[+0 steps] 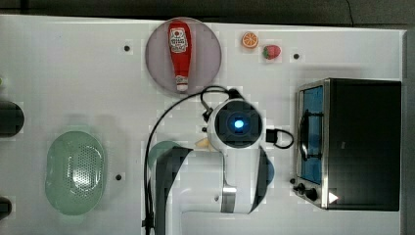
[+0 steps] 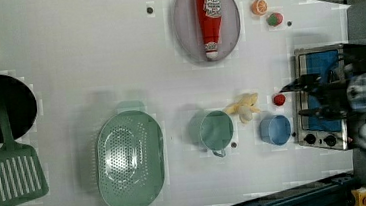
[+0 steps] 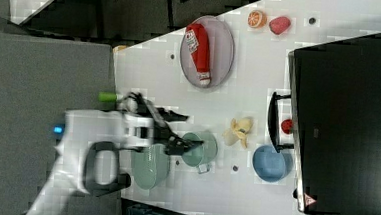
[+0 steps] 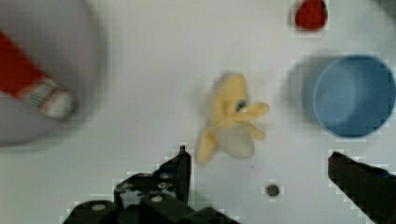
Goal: Pick banana from table and place on oven.
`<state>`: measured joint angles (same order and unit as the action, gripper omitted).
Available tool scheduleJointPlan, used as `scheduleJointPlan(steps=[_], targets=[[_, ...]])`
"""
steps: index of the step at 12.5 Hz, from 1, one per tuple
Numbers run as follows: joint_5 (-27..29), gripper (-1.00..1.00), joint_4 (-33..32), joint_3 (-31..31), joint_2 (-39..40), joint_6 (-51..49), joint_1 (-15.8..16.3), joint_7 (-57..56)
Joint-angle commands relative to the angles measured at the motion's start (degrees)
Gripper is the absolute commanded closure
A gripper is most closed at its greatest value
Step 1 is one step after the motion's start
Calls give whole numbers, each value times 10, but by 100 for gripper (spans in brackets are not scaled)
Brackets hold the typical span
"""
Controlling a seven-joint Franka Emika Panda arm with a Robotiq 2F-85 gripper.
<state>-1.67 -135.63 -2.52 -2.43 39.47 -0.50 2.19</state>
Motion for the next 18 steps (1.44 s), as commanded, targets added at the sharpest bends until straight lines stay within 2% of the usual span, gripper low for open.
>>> scheduleJointPlan(steps=[1,8,11,12,16,18], targets=[[5,-100,-16,-4,32,104,-3,-14],[6,-100,-37,-4,199,246,-3,-14],[6,-100,-38,-2,240,300,-2,-13],[6,-92,-39,-1,242,314,-2,-13],[6,6,-45,3,234,318,-1,-13],[6,43,-46,4,224,318,-1,-13]])
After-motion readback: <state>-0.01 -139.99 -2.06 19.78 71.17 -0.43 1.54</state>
